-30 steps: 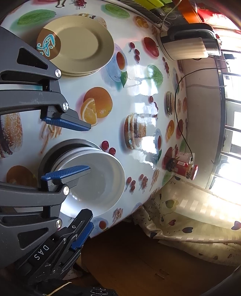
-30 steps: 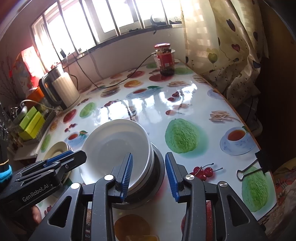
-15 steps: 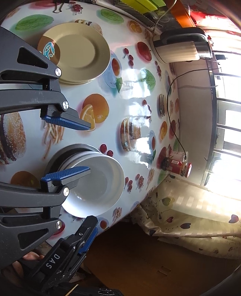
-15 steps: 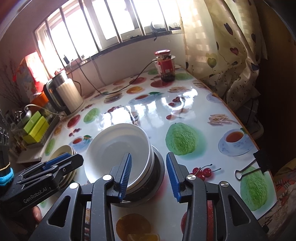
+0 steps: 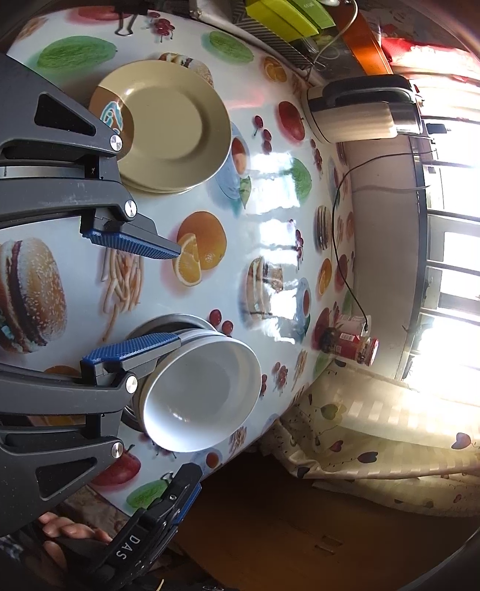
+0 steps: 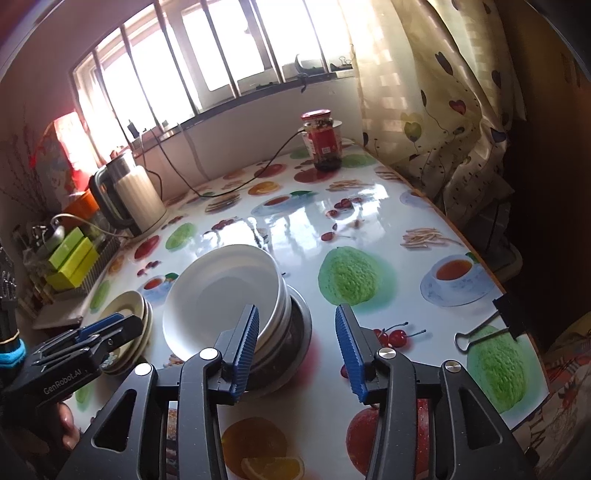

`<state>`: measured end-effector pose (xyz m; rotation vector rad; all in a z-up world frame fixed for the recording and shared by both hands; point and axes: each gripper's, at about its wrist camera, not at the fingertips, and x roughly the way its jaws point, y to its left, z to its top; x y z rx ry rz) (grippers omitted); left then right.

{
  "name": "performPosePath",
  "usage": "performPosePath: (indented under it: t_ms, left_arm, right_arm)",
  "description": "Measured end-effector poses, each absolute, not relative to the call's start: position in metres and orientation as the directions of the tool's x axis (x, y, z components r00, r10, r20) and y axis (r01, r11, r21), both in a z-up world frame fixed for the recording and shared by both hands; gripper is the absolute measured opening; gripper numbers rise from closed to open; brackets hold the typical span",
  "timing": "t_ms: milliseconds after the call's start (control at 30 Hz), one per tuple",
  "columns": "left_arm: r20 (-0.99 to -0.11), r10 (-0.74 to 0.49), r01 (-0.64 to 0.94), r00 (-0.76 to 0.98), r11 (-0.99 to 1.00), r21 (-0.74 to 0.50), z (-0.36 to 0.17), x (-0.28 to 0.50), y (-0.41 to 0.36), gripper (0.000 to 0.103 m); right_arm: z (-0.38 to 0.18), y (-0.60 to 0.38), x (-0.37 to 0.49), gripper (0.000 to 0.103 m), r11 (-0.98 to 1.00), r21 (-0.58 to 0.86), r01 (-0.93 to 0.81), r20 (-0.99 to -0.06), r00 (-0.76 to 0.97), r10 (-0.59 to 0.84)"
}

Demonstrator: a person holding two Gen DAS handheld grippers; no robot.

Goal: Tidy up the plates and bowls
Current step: 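Lift the nested bowls with both tools and carry them toward the cream plates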

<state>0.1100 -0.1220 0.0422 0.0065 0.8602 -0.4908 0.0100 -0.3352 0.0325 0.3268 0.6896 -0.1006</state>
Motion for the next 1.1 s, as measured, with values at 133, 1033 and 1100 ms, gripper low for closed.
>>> performPosePath:
  t_ms: [133, 1033, 1100]
  left_arm:
    - [-0.730, -0.413, 0.414, 0.544, 0.889, -0.195, 0.038, 0.108, -0.119, 0.044]
    - [-0.739, -0.521, 0.358, 0.428, 0.848, -0.391, -0.006, 0.131, -0.118, 0.044]
    - [-0.735, -0.549, 0.353, 0.399, 0.831, -0.430, -0.010, 0.134, -0.118, 0.044]
  right_arm:
    - [0.030, -0.336, 0.006, 0.045, 0.943, 0.263, 0.203, -0.636, 0.772, 0.011]
    - [-0.024, -0.366, 0.013, 0.047, 0.882, 0.418, 0.219, -0.658, 0.742, 0.128]
    - [-0.027, -0.367, 0.014, 0.046, 0.880, 0.424, 0.215, -0.657, 0.741, 0.135]
